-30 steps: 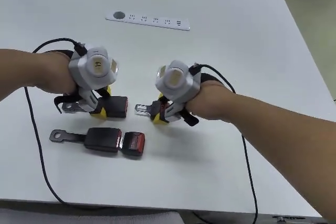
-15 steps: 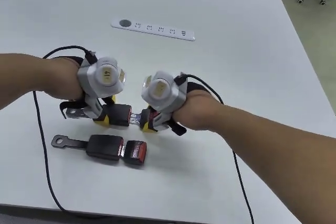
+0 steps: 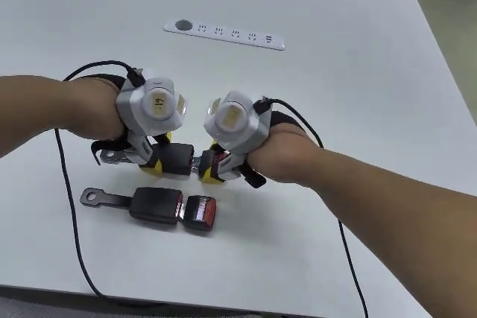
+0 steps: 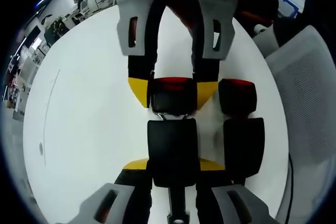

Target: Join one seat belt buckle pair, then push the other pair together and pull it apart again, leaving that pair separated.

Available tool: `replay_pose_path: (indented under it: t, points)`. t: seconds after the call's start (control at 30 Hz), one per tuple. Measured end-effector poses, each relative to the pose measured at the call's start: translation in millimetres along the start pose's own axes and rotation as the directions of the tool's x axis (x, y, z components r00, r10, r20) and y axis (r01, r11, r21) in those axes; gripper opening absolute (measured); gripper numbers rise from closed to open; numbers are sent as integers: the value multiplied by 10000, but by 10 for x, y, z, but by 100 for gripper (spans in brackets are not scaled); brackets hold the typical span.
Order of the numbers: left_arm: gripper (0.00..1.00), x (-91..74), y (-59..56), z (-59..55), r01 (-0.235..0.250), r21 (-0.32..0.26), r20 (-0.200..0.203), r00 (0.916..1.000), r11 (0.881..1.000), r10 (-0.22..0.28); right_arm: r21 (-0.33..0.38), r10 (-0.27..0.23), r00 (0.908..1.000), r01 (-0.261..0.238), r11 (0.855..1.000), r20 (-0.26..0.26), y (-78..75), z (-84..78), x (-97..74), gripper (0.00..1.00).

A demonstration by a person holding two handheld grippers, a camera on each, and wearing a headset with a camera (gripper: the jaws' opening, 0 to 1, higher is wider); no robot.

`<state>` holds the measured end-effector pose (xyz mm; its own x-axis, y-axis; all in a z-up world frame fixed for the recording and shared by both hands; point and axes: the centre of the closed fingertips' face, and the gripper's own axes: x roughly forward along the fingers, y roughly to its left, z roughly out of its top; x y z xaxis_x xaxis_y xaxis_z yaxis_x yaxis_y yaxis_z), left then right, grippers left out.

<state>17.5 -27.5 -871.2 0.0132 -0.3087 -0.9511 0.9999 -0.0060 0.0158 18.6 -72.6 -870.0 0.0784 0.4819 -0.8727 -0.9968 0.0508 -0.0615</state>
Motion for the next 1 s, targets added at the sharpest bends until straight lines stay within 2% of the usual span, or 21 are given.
replay_pose_path:
  t: [0.13, 0.33, 0.43, 0.6, 0.7, 0.83, 0.9, 1.0]
  points:
    - [31, -11, 7, -12, -31, -152, 128, 9999, 9999, 33, 78, 99, 9995, -101, 9999, 302, -8, -31, -23, 31]
    - [32, -10, 6, -12, 8, -235, 329, 9995, 9997, -1, -52, 49, 9997, -48, 10000, 250, -2, -21, -31, 32]
    - [32, -7, 4, -10, 9, -248, 288, 9996, 9997, -2, -107, 34, 9999, -32, 9999, 165, 12, -48, -67, 32]
    - [32, -6, 13, -8, 38, -186, 237, 9997, 9998, -33, 40, -47, 9999, 46, 10000, 98, 5, -169, -130, 33]
    - [32, -10, 14, -13, 68, -189, 356, 9993, 9998, -61, 161, -7, 9992, 1, 9999, 412, 0, -183, -141, 33]
    - [32, -10, 7, -9, 54, -188, 349, 9994, 9998, -47, 29, 27, 9997, -28, 10000, 261, 16, -264, -174, 34]
    - [32, -11, 5, -11, 50, -215, 354, 9994, 9998, -43, 24, -96, 9999, 95, 10000, 48, 15, -369, -217, 34]
    - [33, -11, 6, -10, 15, -219, 349, 9994, 9998, -7, 142, -86, 9999, 86, 9999, 55, 39, -482, -287, 34]
